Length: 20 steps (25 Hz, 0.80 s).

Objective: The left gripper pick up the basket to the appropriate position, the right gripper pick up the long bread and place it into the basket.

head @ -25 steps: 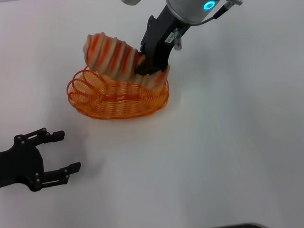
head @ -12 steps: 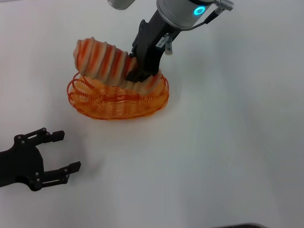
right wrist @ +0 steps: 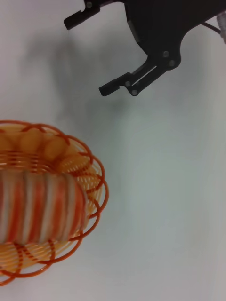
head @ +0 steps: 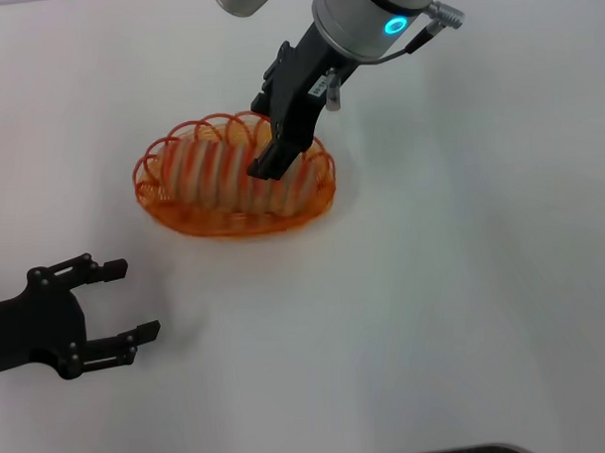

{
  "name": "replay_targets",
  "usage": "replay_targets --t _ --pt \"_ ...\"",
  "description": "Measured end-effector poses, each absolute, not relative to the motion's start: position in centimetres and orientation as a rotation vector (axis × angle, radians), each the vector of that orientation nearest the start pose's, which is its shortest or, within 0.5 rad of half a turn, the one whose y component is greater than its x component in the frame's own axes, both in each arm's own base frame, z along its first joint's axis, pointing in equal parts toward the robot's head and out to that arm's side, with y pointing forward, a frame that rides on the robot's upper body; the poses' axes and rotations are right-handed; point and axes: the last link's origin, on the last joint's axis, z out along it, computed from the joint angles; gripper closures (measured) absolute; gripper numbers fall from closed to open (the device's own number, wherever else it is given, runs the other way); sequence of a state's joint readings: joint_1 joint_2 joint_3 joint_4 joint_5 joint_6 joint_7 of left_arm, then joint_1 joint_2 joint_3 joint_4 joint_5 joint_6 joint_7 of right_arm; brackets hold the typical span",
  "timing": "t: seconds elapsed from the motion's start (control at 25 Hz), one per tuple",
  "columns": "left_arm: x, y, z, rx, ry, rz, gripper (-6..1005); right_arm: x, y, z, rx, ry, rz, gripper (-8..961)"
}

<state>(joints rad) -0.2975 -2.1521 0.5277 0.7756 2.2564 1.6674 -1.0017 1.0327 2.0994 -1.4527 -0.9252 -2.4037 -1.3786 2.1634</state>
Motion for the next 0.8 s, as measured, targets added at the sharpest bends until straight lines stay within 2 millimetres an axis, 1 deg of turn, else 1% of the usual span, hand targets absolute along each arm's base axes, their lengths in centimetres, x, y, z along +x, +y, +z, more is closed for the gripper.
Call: replay_targets --t 0.08,0.16,0.2,0.28,0.44,0.56,0.64,0.68,0.8 --pt "-33.2 24.0 -0.6 -2.764 -0.408 -0.45 171 7.5 39.4 -7.2 -2.972 0.171 -0.451 177" --pt "-33.2 24.0 -0.6 -2.764 -0.408 -0.451 171 7.5 39.3 -7.2 -2.977 0.197 -0.421 157" --pt "-33.2 24.1 -0.6 -2.762 -0.408 -0.452 171 7.5 39.2 -7.2 -2.987 0.231 -0.379 147" --pt "-33.2 24.1 -0.5 -2.752 -0.409 -0.456 171 7.7 39.1 -6.9 -3.011 0.314 -0.254 127" --pt "-33.2 24.2 -0.4 -2.745 -0.407 -0.46 171 8.7 38.8 -4.8 -3.043 0.465 0.146 122" --pt "-33.1 24.4 -0.3 -2.743 -0.406 -0.468 171 10.6 38.3 -2.7 -3.01 0.53 0.443 125" --pt "-33.1 24.5 -0.1 -2.74 -0.406 -0.475 171 12.7 37.5 -1.4 -2.958 0.543 0.612 125" --pt "-33.0 24.5 0.0 -2.739 -0.408 -0.478 171 13.8 37.0 -1.0 -2.933 0.545 0.668 125" --pt "-32.9 24.8 -0.1 -2.742 -0.423 -0.489 171 17.1 35.5 -0.5 -2.866 0.569 0.744 126"
